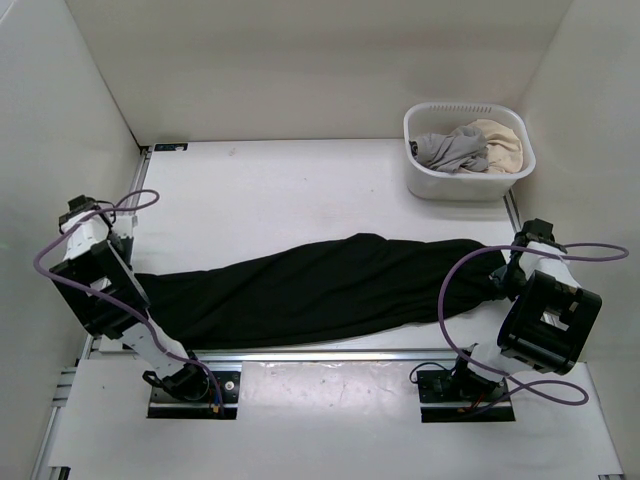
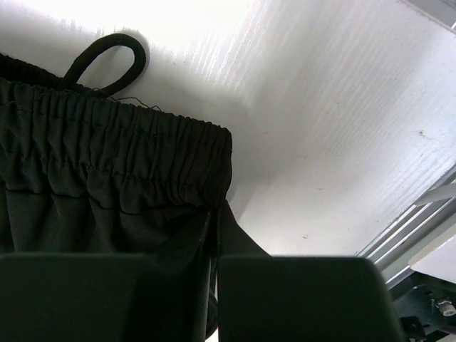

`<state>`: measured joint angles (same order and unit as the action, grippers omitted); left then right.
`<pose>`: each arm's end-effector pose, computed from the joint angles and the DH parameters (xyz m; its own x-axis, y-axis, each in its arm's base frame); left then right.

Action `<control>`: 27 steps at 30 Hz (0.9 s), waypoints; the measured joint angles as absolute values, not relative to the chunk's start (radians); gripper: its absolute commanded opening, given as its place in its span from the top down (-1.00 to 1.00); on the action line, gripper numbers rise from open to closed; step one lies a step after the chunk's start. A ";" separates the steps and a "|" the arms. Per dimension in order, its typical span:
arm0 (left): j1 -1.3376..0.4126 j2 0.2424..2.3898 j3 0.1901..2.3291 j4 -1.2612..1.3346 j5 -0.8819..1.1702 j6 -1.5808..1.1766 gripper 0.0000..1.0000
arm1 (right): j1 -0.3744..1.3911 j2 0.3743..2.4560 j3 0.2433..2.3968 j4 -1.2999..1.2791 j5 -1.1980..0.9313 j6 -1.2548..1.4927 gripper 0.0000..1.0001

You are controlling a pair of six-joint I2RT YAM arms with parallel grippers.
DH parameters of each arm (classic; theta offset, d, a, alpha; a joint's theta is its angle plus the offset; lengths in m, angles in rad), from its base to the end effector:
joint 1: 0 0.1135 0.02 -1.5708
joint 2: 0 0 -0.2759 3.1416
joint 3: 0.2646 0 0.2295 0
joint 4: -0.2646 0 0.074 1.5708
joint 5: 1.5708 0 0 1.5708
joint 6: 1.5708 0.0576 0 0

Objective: Fold and stack the trousers
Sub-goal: Fold the trousers

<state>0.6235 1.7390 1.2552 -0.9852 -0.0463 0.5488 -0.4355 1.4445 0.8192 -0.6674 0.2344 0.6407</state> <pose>0.2449 0.1794 0.2047 -0.9953 -0.0739 -0.0627 -0.0795 0.9926 0.0923 0.2080 -0.1116 0.1812 -0.4191 0.8363 -0.3536 0.8964 0.4429 -0.0149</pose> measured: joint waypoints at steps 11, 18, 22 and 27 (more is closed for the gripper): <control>0.559 1.741 1.157 -1.039 -0.020 0.582 -0.31 | -0.437 1.444 0.824 -0.676 0.241 0.624 1.00; 0.561 1.752 1.113 -1.035 -0.051 0.593 -0.14 | -0.437 1.442 0.824 -0.677 0.241 0.621 1.00; 0.561 1.780 1.114 -1.034 -0.062 0.585 0.72 | -0.437 1.436 0.824 -0.678 0.241 0.620 1.00; 0.561 1.792 1.115 -1.034 -0.059 0.584 0.72 | -0.437 1.434 0.824 -0.678 0.241 0.620 1.00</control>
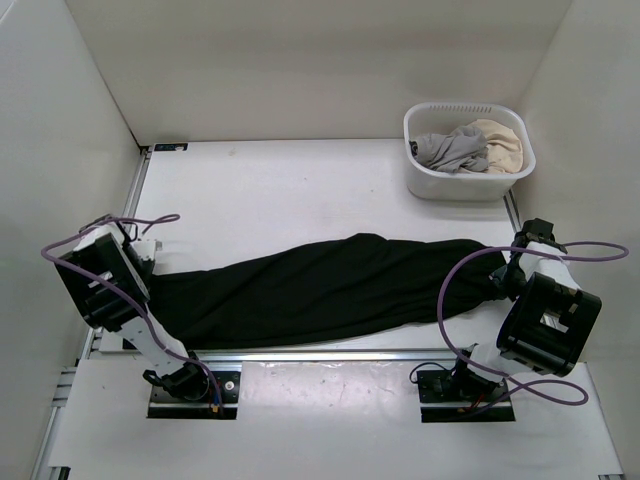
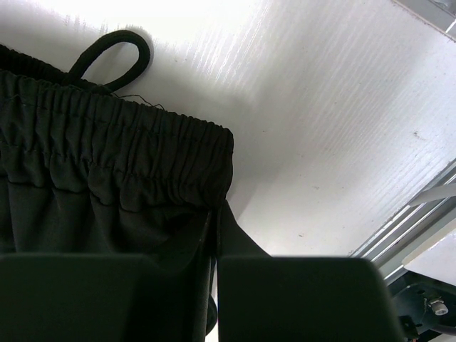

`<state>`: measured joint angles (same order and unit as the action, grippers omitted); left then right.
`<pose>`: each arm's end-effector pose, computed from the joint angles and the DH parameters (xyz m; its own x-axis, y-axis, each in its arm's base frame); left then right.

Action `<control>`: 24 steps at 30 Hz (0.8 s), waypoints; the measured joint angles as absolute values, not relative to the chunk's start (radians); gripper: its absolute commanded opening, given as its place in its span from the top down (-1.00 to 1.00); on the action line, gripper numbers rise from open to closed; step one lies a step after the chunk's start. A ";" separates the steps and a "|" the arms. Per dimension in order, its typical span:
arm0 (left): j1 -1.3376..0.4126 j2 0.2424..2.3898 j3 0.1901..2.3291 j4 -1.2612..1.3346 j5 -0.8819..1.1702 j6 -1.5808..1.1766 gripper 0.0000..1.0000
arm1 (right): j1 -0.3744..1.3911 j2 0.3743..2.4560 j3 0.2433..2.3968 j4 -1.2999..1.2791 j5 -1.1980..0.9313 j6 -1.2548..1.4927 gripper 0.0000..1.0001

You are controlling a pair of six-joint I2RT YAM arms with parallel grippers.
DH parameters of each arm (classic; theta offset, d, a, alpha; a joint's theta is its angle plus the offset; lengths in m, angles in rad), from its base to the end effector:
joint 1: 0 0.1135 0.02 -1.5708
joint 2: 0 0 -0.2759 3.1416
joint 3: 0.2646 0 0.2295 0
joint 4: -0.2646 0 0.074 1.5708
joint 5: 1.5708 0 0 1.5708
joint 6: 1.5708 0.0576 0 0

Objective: Fold and stack the trousers
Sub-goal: Fold the trousers

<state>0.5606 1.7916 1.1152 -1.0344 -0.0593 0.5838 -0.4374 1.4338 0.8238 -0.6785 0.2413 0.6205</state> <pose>0.2289 0.1477 0.1606 -0.9884 0.0292 0.1488 0.0253 0.9993 -0.0280 0.2066 -0.1118 0.1843 -0.4336 0.8260 -0.3601 0.8896 0.4561 -0.0248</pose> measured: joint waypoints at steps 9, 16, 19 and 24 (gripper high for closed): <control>0.560 1.729 1.305 -1.034 -0.040 0.560 0.72 | -0.437 1.428 0.824 -0.681 0.242 0.618 1.00; 0.535 1.692 1.375 -1.030 -0.035 0.551 0.72 | -0.437 1.428 0.824 -0.682 0.241 0.617 1.00; 0.528 1.750 1.375 -1.032 -0.046 0.545 0.39 | -0.437 1.428 0.824 -0.682 0.241 0.617 1.00; 0.528 1.820 1.370 -1.034 -0.082 0.525 -0.48 | -0.438 1.428 0.824 -0.682 0.236 0.612 0.36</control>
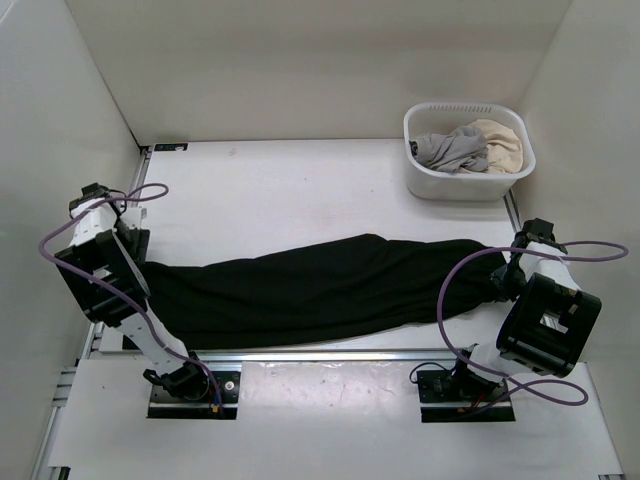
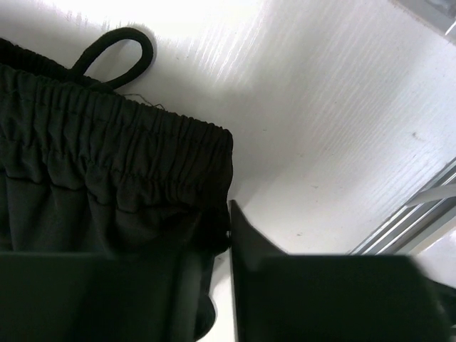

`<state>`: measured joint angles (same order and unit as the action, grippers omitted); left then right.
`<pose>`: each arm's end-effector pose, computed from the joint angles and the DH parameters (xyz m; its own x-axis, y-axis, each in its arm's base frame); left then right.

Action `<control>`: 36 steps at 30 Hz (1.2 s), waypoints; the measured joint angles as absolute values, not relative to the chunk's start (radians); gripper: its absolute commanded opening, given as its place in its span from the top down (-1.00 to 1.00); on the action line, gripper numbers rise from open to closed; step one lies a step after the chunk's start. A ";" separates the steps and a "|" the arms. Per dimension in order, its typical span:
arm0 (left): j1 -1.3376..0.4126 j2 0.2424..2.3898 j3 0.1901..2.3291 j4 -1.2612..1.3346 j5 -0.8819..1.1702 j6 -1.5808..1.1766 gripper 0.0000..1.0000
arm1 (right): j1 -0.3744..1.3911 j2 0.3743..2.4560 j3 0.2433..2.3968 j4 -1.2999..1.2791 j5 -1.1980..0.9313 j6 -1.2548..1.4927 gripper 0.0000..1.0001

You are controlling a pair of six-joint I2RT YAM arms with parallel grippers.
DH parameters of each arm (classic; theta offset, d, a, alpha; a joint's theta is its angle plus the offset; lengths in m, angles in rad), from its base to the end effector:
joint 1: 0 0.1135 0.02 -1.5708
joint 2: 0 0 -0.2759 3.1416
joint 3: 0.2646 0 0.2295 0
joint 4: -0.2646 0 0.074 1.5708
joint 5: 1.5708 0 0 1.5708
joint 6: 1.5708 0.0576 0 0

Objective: Fold and stack the trousers
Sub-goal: Fold the trousers

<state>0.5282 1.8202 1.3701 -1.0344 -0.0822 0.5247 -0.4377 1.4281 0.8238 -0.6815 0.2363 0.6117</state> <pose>0.2783 0.1679 0.2076 -0.9994 -0.0051 -0.0336 -0.0089 0.9934 0.1140 0.2060 -0.1113 0.1854 -0.4407 0.8227 -0.3592 0.8853 0.4645 -0.0225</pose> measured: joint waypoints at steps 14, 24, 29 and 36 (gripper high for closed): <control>0.526 1.550 0.997 -1.112 -0.098 0.534 -0.49 | -0.438 1.428 0.843 -0.682 0.223 0.567 0.14; 0.526 1.581 0.914 -1.065 -0.159 0.506 -0.54 | -0.438 1.428 0.843 -0.705 0.230 0.569 -0.38; 0.526 1.582 0.917 -1.042 -0.176 0.495 -0.69 | -0.438 1.428 0.842 -0.707 0.229 0.568 -0.44; 0.526 1.608 0.918 -0.993 -0.177 0.481 0.41 | -0.438 1.429 0.835 -0.705 0.224 0.568 -0.46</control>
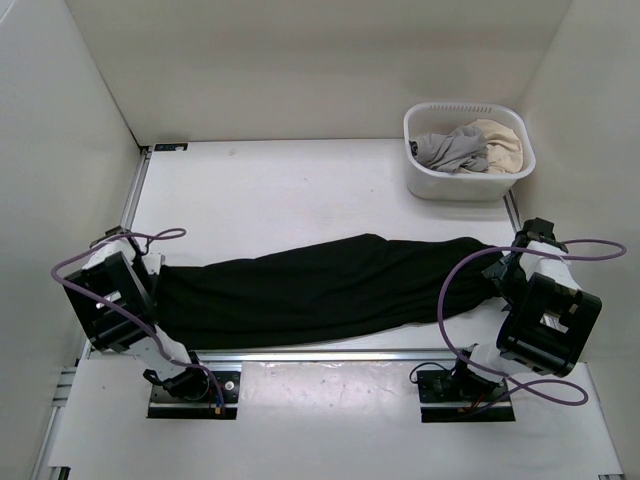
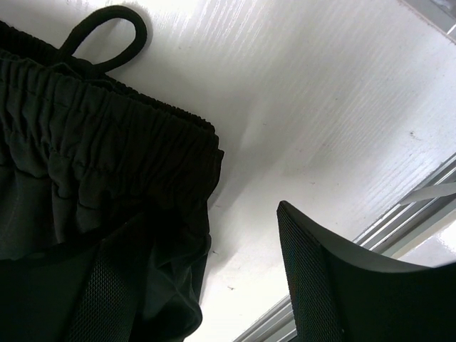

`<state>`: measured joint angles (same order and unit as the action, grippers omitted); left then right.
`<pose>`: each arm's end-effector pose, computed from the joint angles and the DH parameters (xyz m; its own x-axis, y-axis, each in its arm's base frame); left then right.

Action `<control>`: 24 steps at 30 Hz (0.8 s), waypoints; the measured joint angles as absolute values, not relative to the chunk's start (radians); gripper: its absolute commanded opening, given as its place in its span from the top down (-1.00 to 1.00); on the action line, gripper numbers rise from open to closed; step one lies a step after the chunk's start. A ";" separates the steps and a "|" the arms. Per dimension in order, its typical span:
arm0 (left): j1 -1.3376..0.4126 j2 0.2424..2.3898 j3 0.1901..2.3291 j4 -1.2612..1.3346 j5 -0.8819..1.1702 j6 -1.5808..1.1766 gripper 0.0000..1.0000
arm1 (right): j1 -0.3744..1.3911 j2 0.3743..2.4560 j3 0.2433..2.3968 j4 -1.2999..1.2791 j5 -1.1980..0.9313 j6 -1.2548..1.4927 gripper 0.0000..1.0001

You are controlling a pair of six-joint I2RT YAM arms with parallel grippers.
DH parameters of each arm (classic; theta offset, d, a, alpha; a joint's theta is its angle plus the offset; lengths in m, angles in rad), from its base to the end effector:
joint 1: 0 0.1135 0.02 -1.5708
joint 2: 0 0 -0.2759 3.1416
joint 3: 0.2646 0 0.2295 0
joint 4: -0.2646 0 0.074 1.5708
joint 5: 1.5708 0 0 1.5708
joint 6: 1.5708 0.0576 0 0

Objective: Fold and stack the trousers
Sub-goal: Fold the trousers

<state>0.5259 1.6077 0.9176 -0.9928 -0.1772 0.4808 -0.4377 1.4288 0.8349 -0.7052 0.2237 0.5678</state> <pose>0.1891 0.1215 0.1646 -0.9826 -0.0440 0.1802 -0.0255 0.9943 0.1036 0.2057 -0.1104 0.1870 -0.4843 0.8056 -0.3412 0.8631 0.5037 -0.0358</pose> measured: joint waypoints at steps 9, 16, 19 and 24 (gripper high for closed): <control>0.526 1.593 0.930 -0.972 -0.245 0.525 0.71 | -0.438 1.467 0.818 -0.698 0.214 0.569 -0.46; 0.526 1.489 0.995 -1.025 -0.321 0.571 0.71 | -0.438 1.467 0.815 -0.693 0.211 0.569 -0.46; 0.524 1.459 0.982 -1.063 -0.355 0.580 0.71 | -0.438 1.467 0.815 -0.693 0.210 0.569 -0.46; 0.522 1.434 0.832 -1.078 -0.410 0.594 0.71 | -0.438 1.468 0.815 -0.693 0.208 0.572 -0.92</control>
